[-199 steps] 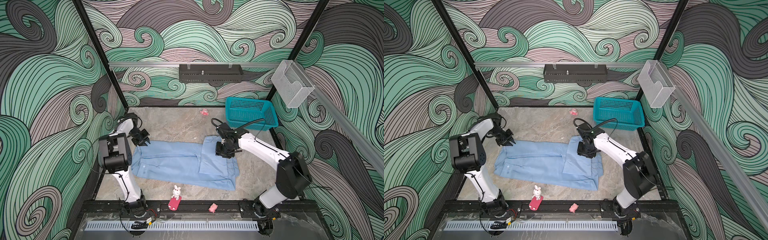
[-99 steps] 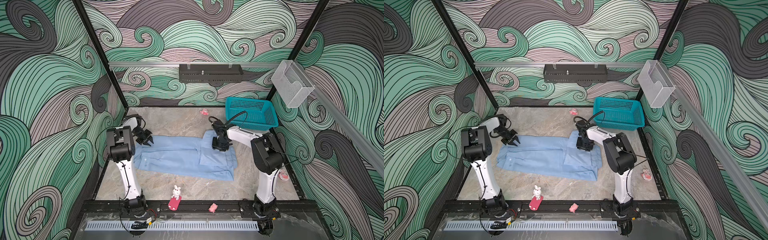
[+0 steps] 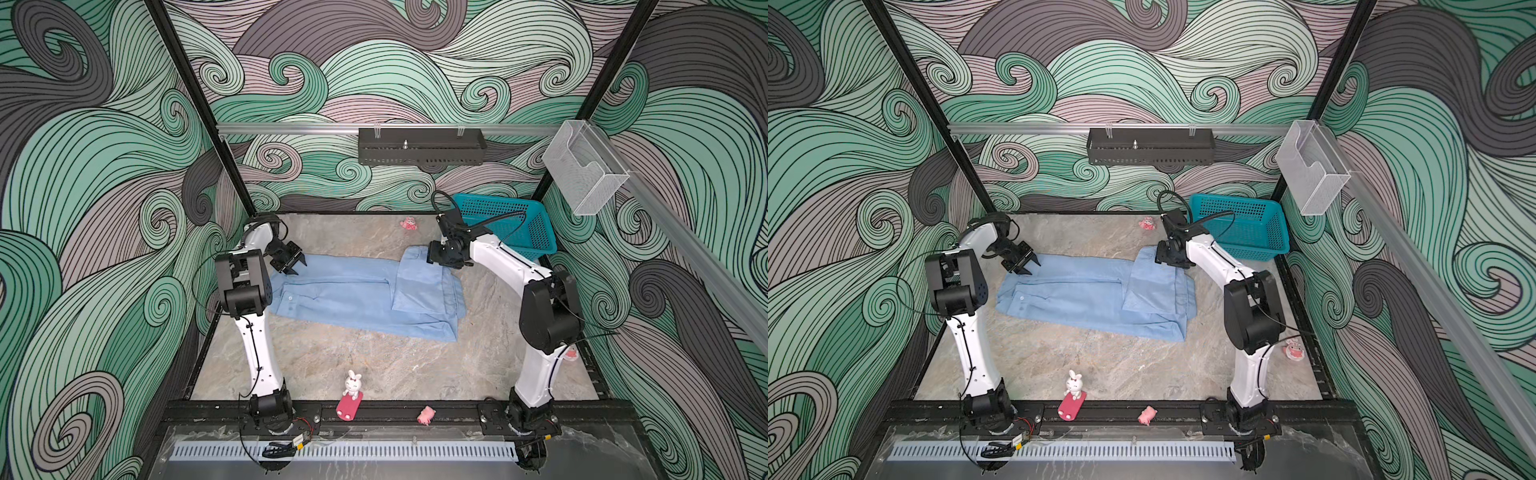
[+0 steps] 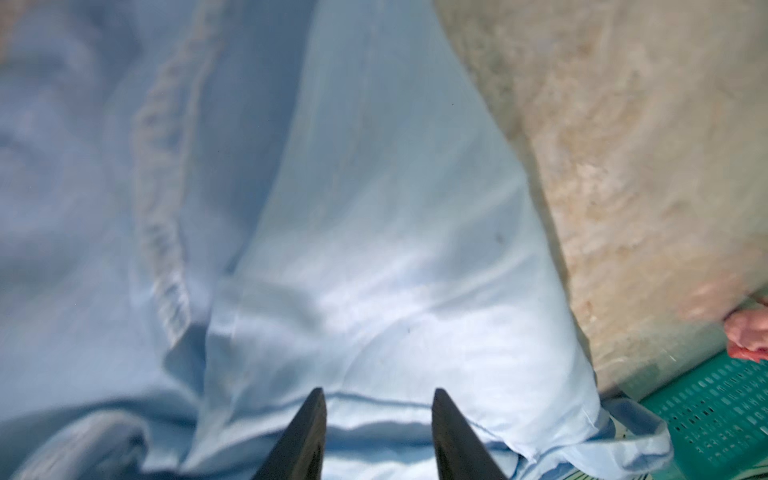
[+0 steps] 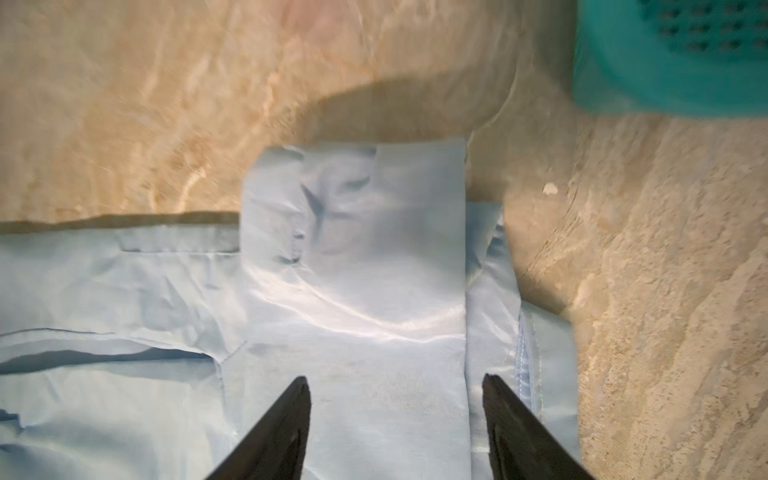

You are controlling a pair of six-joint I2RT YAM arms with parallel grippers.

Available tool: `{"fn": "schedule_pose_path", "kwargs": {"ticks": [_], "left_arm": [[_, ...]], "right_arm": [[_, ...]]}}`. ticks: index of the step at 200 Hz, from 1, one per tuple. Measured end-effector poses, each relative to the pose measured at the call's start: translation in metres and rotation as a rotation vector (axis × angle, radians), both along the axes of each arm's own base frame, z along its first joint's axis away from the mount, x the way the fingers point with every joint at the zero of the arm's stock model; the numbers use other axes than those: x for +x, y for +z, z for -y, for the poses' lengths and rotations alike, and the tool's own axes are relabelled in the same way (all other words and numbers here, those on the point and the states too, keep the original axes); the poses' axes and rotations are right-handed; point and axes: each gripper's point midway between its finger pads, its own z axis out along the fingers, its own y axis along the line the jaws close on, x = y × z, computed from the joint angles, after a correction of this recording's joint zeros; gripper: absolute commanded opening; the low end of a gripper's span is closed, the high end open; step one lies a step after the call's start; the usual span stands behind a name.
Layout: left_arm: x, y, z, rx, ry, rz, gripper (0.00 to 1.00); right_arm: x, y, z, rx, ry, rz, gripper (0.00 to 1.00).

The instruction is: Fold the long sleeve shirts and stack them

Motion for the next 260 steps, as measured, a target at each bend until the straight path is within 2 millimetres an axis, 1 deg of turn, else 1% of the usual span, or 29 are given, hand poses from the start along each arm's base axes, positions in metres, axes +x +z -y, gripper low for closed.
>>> {"fn": "schedule_pose_path", "kwargs": {"ticks": [9,23,38,52,64,72,88,95,104,124,140,163,195,205,217,236,248,260], "left_arm": [[0.001,0.017,0.000,0.004,-0.005,0.037,0.46],[0.002,0.043,0.001,0.013,-0.012,0.099,0.47],[-0.001,0.066,0.003,0.017,-0.020,0.150,0.47],[-0.006,0.076,0.004,0.018,-0.025,0.170,0.47],[-0.011,0.078,0.006,0.014,-0.029,0.169,0.47],[-0.014,0.076,0.007,0.012,-0.033,0.161,0.47],[-0.019,0.070,0.008,0.008,-0.040,0.142,0.47],[-0.022,0.067,0.008,0.006,-0.043,0.133,0.47],[-0.024,0.065,0.009,0.006,-0.047,0.128,0.47],[-0.028,0.064,0.010,0.006,-0.054,0.124,0.46],[-0.030,0.068,0.010,0.008,-0.060,0.131,0.46],[-0.033,0.073,0.011,0.011,-0.067,0.145,0.46],[-0.036,0.080,0.011,0.015,-0.077,0.159,0.46],[-0.037,0.082,0.012,0.017,-0.079,0.164,0.46],[-0.039,0.083,0.012,0.018,-0.083,0.165,0.46],[-0.043,0.086,0.013,0.020,-0.089,0.171,0.46],[-0.048,0.087,0.014,0.019,-0.094,0.171,0.46],[-0.053,0.087,0.015,0.018,-0.100,0.169,0.46]], "right_arm": [[0.012,0.006,0.000,0.002,-0.007,0.024,0.70],[0.027,0.004,0.004,-0.002,-0.024,0.037,0.70],[0.039,-0.014,0.010,-0.014,-0.043,0.012,0.70],[0.047,-0.033,0.014,-0.027,-0.054,-0.023,0.70],[0.055,-0.048,0.017,-0.036,-0.062,-0.051,0.69],[0.058,-0.057,0.018,-0.037,-0.063,-0.067,0.67],[0.064,-0.067,0.017,-0.029,-0.053,-0.086,0.62],[0.066,-0.067,0.015,-0.021,-0.041,-0.086,0.61],[0.068,-0.066,0.013,-0.014,-0.025,-0.082,0.57],[0.071,-0.058,0.004,0.001,0.019,-0.055,0.43],[0.071,-0.053,-0.004,0.002,0.052,-0.035,0.35],[0.070,-0.045,-0.016,-0.004,0.104,-0.006,0.16],[0.061,-0.039,-0.037,-0.023,0.182,0.015,0.00],[0.055,-0.034,-0.046,-0.039,0.221,0.027,0.00],[0.044,-0.023,-0.059,-0.060,0.267,0.051,0.00],[0.017,0.003,-0.088,-0.101,0.376,0.113,0.00],[-0.009,0.020,-0.114,-0.118,0.462,0.154,0.00],[-0.034,0.028,-0.140,-0.128,0.542,0.181,0.00]]}}
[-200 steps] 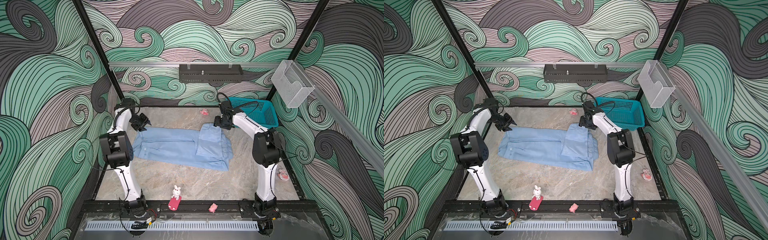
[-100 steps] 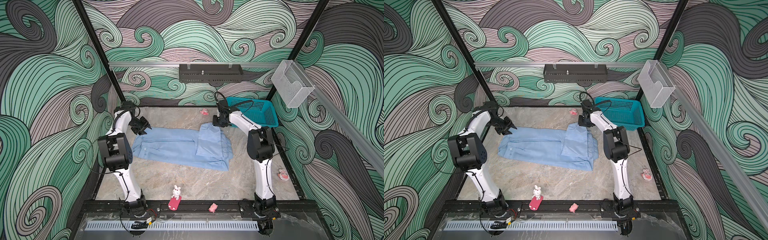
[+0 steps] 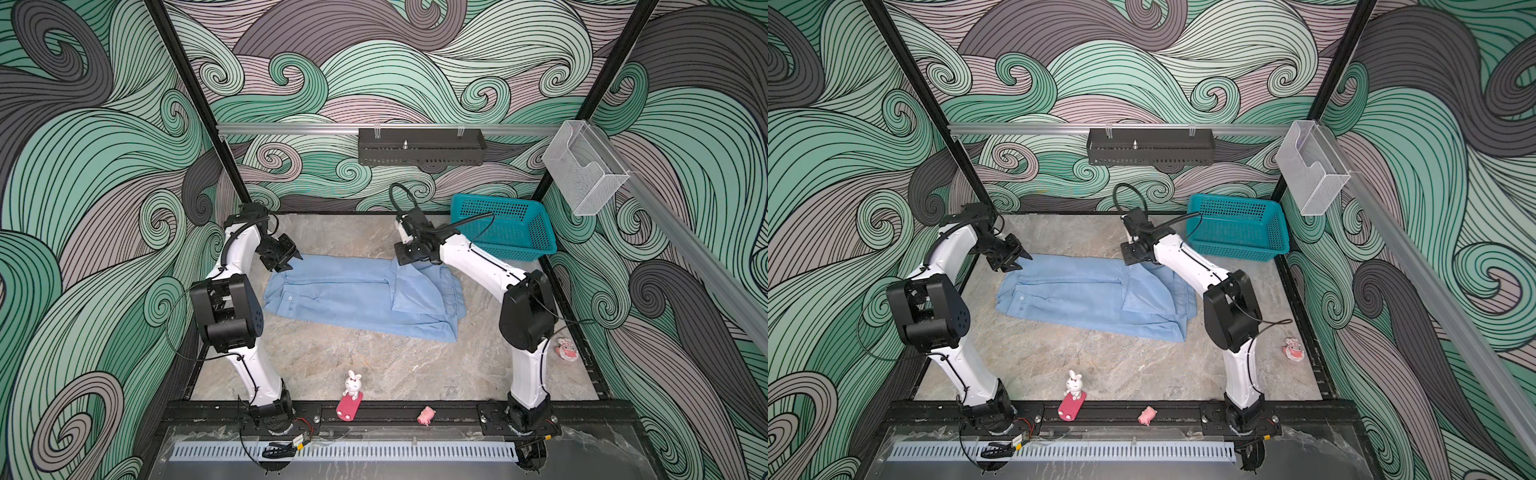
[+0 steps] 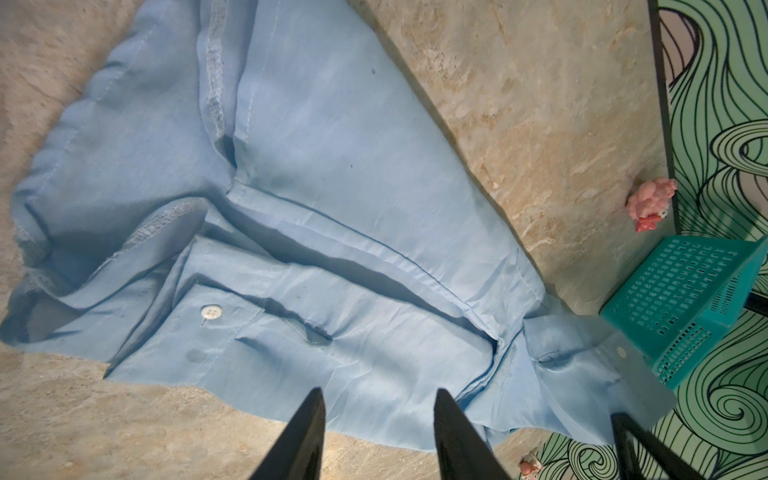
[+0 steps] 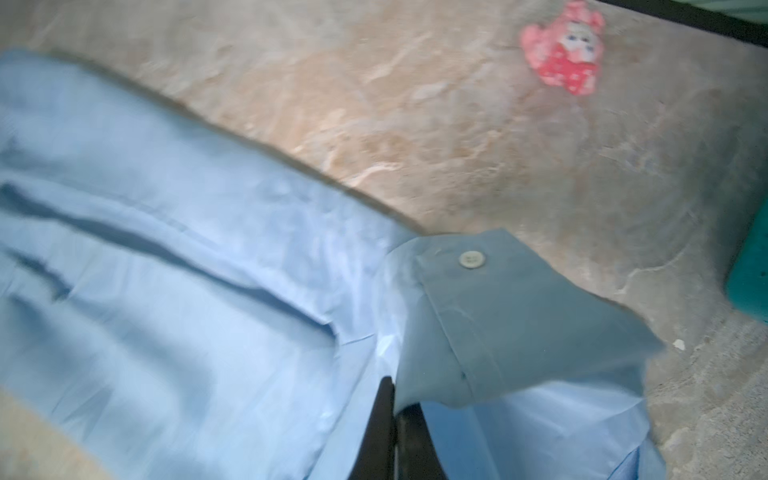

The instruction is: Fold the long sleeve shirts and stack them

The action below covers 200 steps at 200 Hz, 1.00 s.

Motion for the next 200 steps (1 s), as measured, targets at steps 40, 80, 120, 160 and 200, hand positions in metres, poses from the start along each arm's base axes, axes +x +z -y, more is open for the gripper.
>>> {"fn": "schedule_pose_path", "kwargs": {"ticks": [40,80,120,160,200], "left_arm": [[-0.018,0.002,0.006,-0.010,-0.018,-0.004,0.46],[-0.038,-0.002,0.017,-0.021,-0.045,-0.019,0.47],[-0.057,-0.014,0.070,-0.040,-0.155,-0.038,0.48],[-0.080,-0.047,0.140,-0.091,-0.234,-0.087,0.49],[-0.079,-0.062,0.161,-0.103,-0.238,-0.090,0.49]], "right_arm": [[-0.087,-0.061,-0.048,-0.097,0.194,-0.098,0.26],[-0.137,-0.110,-0.041,-0.180,0.244,-0.224,0.61],[-0.133,-0.056,-0.016,-0.063,0.172,-0.174,0.64],[-0.101,0.007,0.035,0.091,0.010,-0.077,0.63],[-0.099,-0.014,0.065,0.074,-0.061,-0.131,0.63]]}}
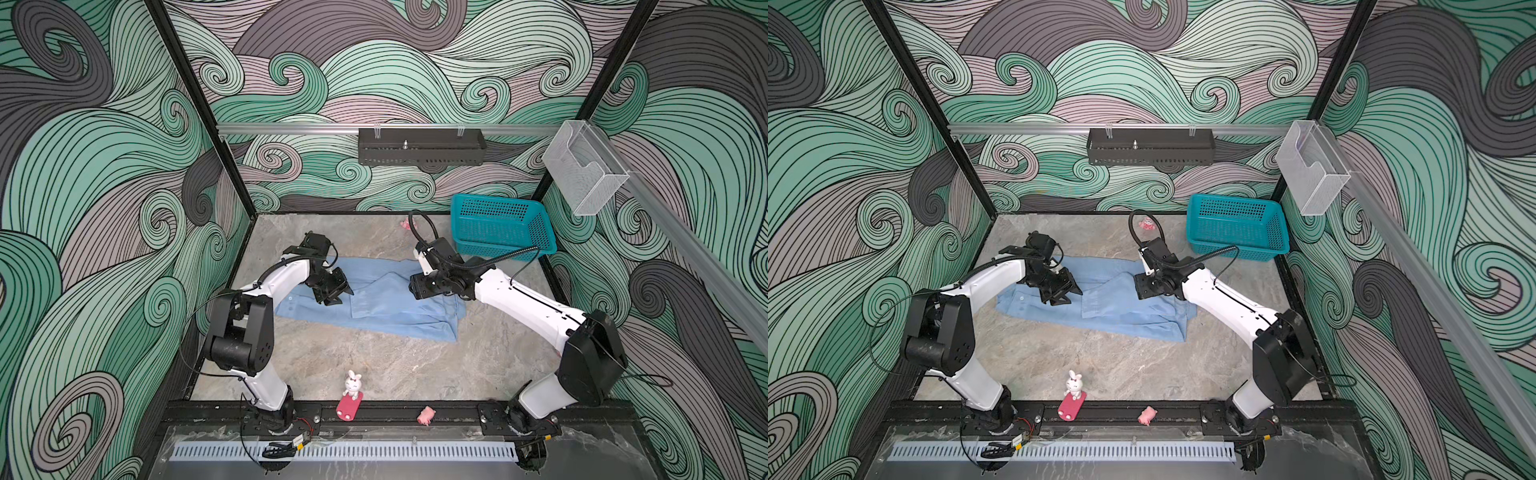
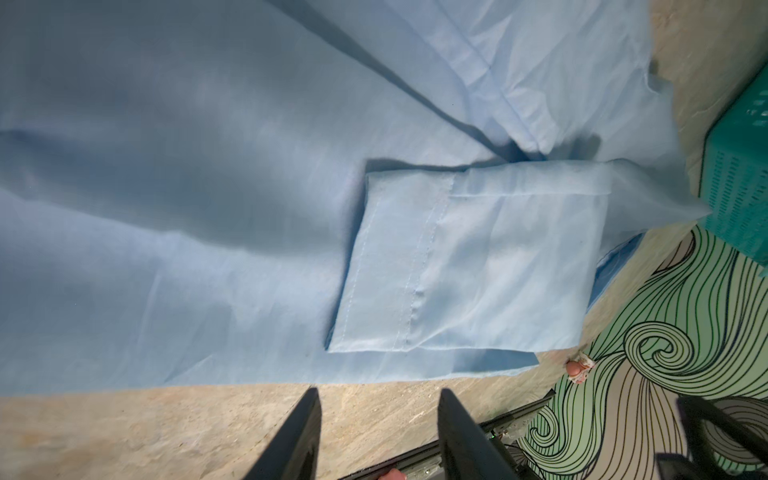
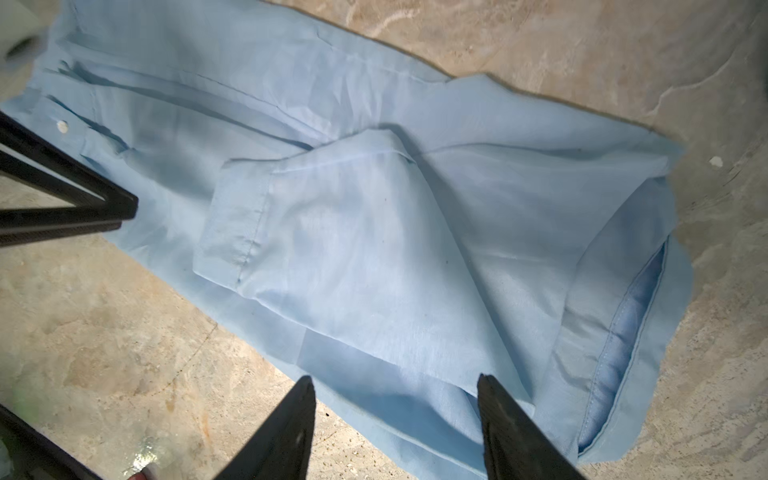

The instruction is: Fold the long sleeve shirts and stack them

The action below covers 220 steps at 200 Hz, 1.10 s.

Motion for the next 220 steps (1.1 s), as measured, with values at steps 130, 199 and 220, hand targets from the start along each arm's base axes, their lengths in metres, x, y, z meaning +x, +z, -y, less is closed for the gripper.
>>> {"fn": "schedule_pose_path", "kwargs": {"ticks": [130,199,220], "left_arm": [[-0.003,-0.063,0.022,0.033,-0.040,-0.071,0.11],[0.005,0.037,0.023,-0.008,-0.057,0.170,0.00],[-0.005,0.074,0.017,-0.008,-0.051,0.252,0.00]], "right_arm": [[-0.001,-0.009,0.002,0.021,-0.002,-0.034,0.62],[0.011,-0.010,0.019,0.030,-0.054,-0.043,0.62],[0.012,-0.008,0.018,0.037,-0.053,-0.041,0.62]]}}
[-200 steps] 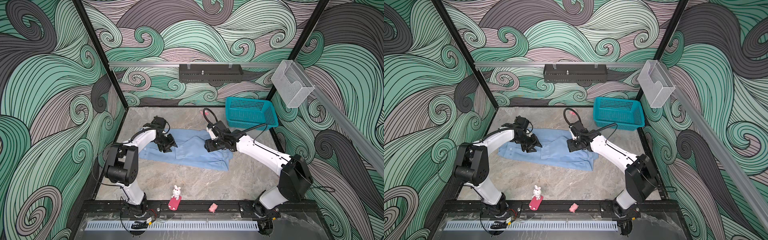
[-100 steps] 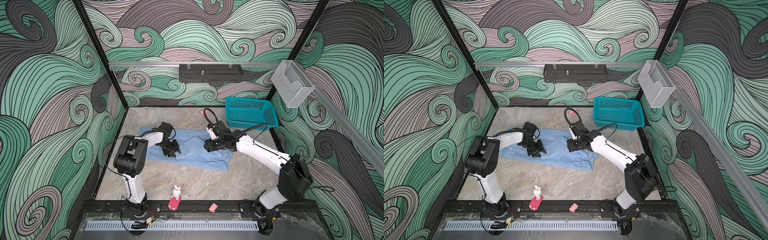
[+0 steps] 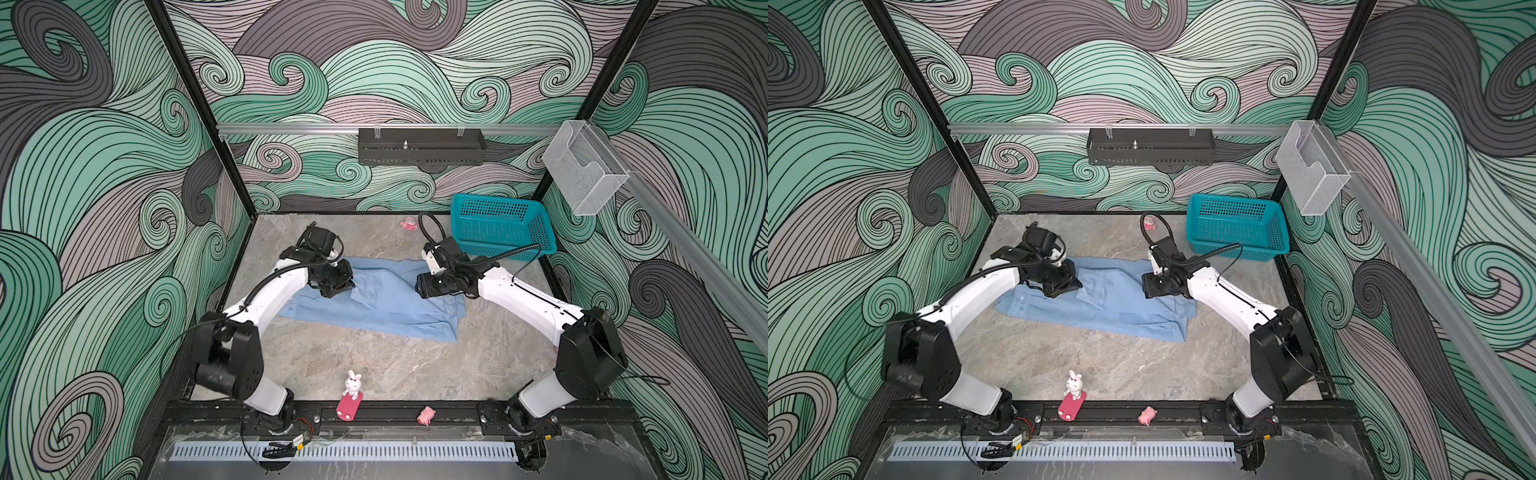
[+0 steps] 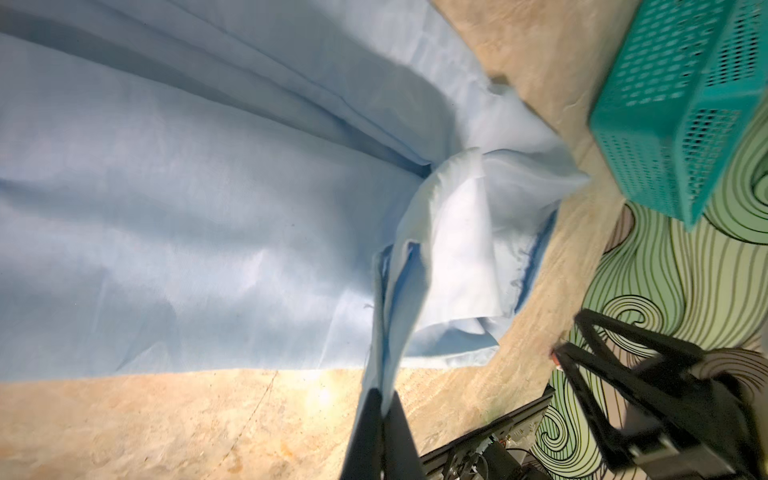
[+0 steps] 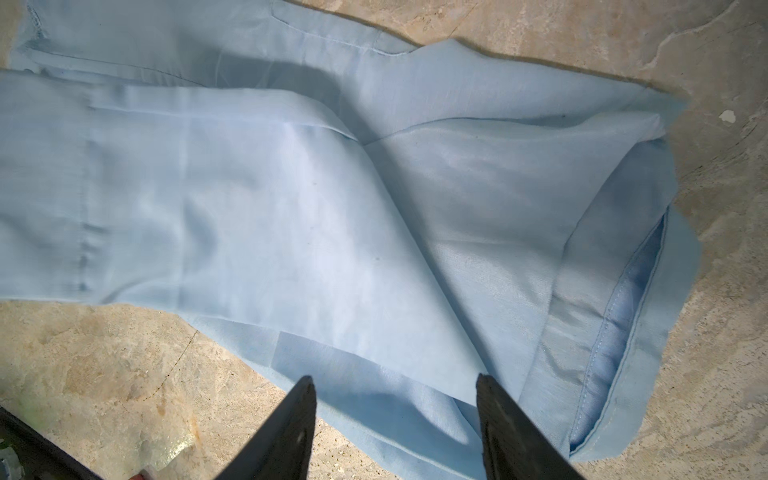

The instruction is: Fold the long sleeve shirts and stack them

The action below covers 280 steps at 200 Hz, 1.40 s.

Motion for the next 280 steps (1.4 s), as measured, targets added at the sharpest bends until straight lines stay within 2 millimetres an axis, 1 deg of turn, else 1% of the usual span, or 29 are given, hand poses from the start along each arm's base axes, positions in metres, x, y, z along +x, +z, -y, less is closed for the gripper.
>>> {"fn": "schedule_pose_path", "kwargs": {"ticks": [17,33,45,60,66,81,102,129,145,161,188,207,231,258,280], "left_arm": [[-0.012,0.019,-0.010,0.017,0.017,0.029,0.00],[-0.023,0.034,-0.019,0.038,0.035,0.045,0.00],[-0.031,0.047,-0.026,0.055,0.051,0.066,0.00],[-0.039,0.062,-0.035,0.068,0.073,0.098,0.00],[-0.043,0.068,-0.038,0.072,0.084,0.111,0.00],[-0.053,0.081,-0.044,0.074,0.110,0.131,0.00],[-0.064,0.094,-0.050,0.075,0.141,0.132,0.00],[-0.069,0.103,-0.059,0.094,0.185,0.149,0.00],[-0.072,0.107,-0.066,0.107,0.213,0.158,0.00],[-0.070,0.108,-0.074,0.116,0.242,0.159,0.00],[-0.064,0.106,-0.085,0.125,0.287,0.145,0.00],[-0.062,0.111,-0.091,0.130,0.306,0.147,0.00],[-0.060,0.131,-0.101,0.128,0.327,0.200,0.00],[-0.065,0.154,-0.108,0.128,0.335,0.261,0.00],[-0.070,0.158,-0.108,0.126,0.320,0.274,0.00]], "right_arm": [[0.002,0.004,-0.002,0.011,0.003,0.007,0.61],[0.004,0.007,-0.004,0.021,0.003,0.014,0.57],[0.008,0.008,-0.006,0.030,-0.003,0.014,0.49],[0.016,0.008,-0.010,0.048,-0.015,0.010,0.36],[0.020,0.007,-0.010,0.053,-0.023,0.007,0.29],[0.033,0.003,-0.011,0.063,-0.050,-0.005,0.16],[0.058,-0.006,-0.009,0.074,-0.095,-0.024,0.07],[0.090,-0.019,-0.002,0.076,-0.159,-0.044,0.05],[0.105,-0.026,0.004,0.079,-0.193,-0.052,0.04],[0.119,-0.031,0.010,0.087,-0.224,-0.061,0.00],[0.140,-0.040,0.015,0.108,-0.261,-0.075,0.00],[0.140,-0.052,0.020,0.110,-0.276,-0.107,0.00],[0.134,-0.062,0.026,0.104,-0.290,-0.139,0.00],[0.124,-0.066,0.029,0.098,-0.292,-0.161,0.00],[0.121,-0.065,0.030,0.095,-0.292,-0.165,0.00]]}}
